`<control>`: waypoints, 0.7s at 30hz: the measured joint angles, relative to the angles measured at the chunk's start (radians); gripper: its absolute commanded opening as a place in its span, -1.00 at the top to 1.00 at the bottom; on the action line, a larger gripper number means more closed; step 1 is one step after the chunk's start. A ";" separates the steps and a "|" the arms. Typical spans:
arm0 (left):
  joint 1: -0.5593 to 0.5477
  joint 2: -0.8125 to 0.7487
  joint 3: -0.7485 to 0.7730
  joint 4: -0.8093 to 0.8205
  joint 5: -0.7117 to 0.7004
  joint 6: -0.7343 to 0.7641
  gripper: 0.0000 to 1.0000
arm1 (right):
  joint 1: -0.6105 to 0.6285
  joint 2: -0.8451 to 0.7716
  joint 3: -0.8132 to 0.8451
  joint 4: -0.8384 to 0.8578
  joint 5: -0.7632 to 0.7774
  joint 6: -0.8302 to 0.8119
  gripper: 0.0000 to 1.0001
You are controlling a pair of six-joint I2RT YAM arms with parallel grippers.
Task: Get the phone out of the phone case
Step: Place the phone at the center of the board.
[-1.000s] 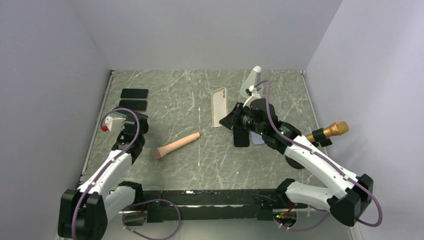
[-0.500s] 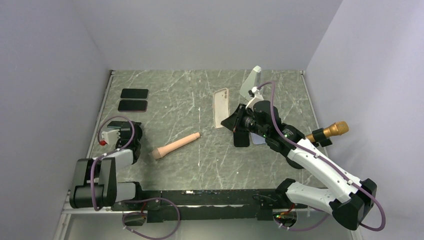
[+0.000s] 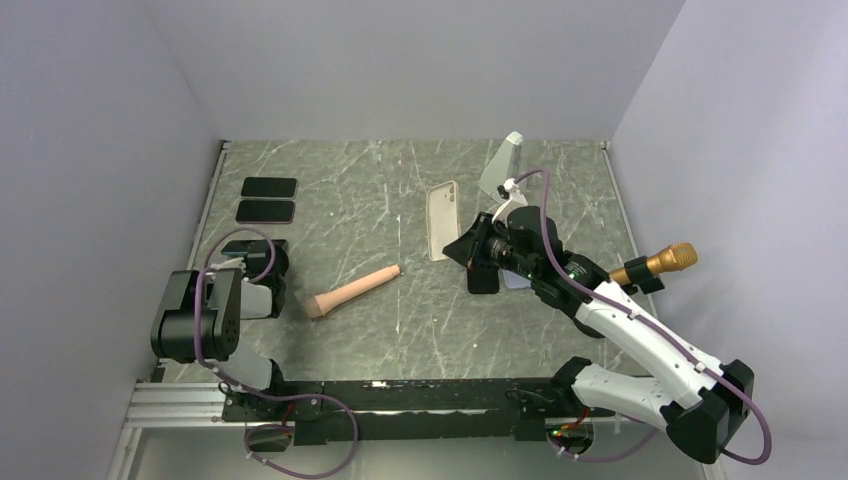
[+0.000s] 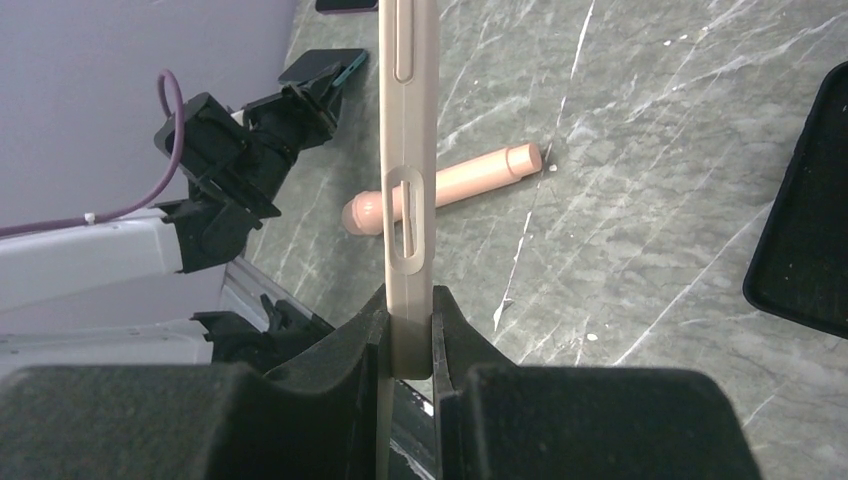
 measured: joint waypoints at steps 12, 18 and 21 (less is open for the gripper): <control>0.001 0.102 0.103 0.015 0.067 -0.039 0.40 | 0.000 0.002 -0.039 0.027 -0.013 0.008 1.00; 0.002 0.085 0.117 -0.049 0.129 -0.093 -0.70 | 0.000 0.013 -0.051 0.043 -0.034 0.009 1.00; 0.005 0.026 0.130 -0.125 0.146 -0.113 -0.99 | 0.000 0.029 -0.054 0.050 -0.045 0.014 1.00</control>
